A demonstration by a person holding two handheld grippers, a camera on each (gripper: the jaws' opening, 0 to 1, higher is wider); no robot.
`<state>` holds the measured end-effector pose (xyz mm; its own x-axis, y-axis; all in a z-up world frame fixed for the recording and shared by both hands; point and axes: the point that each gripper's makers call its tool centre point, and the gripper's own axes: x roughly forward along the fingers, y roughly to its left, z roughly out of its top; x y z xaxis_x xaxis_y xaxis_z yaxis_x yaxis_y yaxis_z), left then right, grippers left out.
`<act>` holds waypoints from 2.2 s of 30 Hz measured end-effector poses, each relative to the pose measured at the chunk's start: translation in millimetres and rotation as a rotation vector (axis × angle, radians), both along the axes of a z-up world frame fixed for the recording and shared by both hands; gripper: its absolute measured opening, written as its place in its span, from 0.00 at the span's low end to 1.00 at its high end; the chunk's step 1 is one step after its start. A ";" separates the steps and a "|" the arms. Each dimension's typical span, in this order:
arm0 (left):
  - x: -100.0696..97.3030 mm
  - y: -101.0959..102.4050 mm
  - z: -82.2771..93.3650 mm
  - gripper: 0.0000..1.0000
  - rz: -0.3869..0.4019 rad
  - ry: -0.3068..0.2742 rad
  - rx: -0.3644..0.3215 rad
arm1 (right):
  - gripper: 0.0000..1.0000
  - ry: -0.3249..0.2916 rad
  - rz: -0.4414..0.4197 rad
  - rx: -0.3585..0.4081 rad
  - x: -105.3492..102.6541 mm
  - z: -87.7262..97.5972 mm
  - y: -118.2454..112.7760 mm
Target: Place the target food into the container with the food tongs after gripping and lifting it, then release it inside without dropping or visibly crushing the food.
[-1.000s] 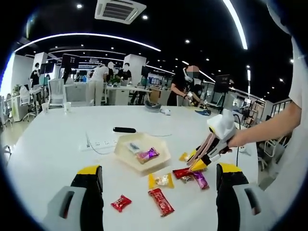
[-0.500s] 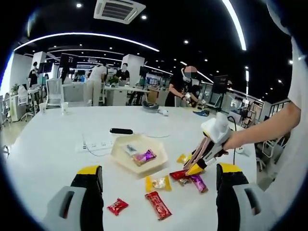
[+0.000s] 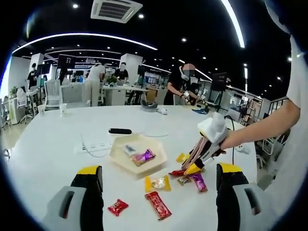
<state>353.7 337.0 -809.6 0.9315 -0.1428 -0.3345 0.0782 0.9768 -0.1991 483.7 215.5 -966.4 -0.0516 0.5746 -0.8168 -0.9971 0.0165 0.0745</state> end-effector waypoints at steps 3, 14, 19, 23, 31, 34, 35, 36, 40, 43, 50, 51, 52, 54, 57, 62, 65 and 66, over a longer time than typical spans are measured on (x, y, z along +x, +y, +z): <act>-0.9 -1.2 -1.2 0.99 -0.001 0.005 0.003 | 0.25 0.007 -0.005 0.006 -1.3 -0.7 0.7; -1.4 -2.7 -3.5 0.99 0.000 0.014 0.001 | 0.25 0.032 -0.020 0.014 -0.8 -3.6 1.2; 1.3 -7.0 -4.9 0.99 -0.010 0.016 -0.001 | 0.25 0.040 -0.027 0.021 -2.9 -2.0 1.4; 3.0 -12.9 -5.6 0.99 -0.025 0.017 -0.005 | 0.24 0.017 -0.010 0.045 -3.0 -2.7 -0.4; 5.1 -18.5 -7.7 0.99 -0.044 0.016 -0.009 | 0.22 0.031 -0.050 0.114 -2.3 -0.6 -1.3; 5.3 -20.5 -6.3 0.99 -0.048 0.012 -0.014 | 0.22 -0.045 -0.022 0.116 -5.3 0.2 0.8; 5.0 -20.8 -6.2 0.99 -0.048 0.011 -0.014 | 0.22 -0.078 0.023 0.120 -7.4 0.3 0.2; 4.8 -21.0 -6.1 0.99 -0.049 0.010 -0.014 | 0.22 -0.105 0.061 0.127 -9.4 0.1 -0.6; 4.0 -22.7 -6.9 0.99 -0.056 0.010 -0.014 | 0.22 -0.042 -0.021 0.145 -4.7 0.9 -0.4; 3.4 -23.2 -5.6 0.99 -0.058 0.006 -0.015 | 0.22 -0.043 -0.023 0.143 -5.2 0.8 -0.2; 3.0 -22.1 -0.8 0.99 -0.063 -0.003 -0.021 | 0.22 -0.062 -0.021 0.179 -5.6 1.1 -2.6; 3.3 -22.1 -0.3 0.99 -0.067 -0.004 -0.017 | 0.22 -0.061 -0.030 0.186 -5.3 1.6 -1.9; 3.6 -22.0 0.2 0.99 -0.071 -0.004 -0.016 | 0.22 -0.064 -0.032 0.185 -5.3 1.3 -1.5; 4.7 -20.2 1.4 0.99 -0.071 -0.007 -0.020 | 0.22 -0.081 -0.029 0.174 -6.2 1.0 -0.2; 6.7 -16.9 4.0 0.99 -0.056 -0.016 -0.025 | 0.22 -0.087 -0.042 0.167 -5.2 0.7 -0.5; 8.4 -10.4 4.3 0.99 -0.039 -0.023 -0.027 | 0.22 -0.021 -0.143 0.195 -1.5 2.2 -1.3; 7.7 -9.8 3.7 0.99 -0.041 -0.017 -0.020 | 0.22 -0.031 -0.138 0.194 -3.1 2.4 -1.1; 7.7 -9.9 3.9 0.99 -0.041 -0.019 -0.020 | 0.22 -0.033 -0.136 0.192 -2.7 2.2 -0.8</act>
<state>361.4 327.1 -805.7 0.9309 -0.1876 -0.3134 0.1224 0.9686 -0.2163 481.0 214.7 -964.1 0.0616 0.7194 -0.6919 -0.9885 0.1397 0.0572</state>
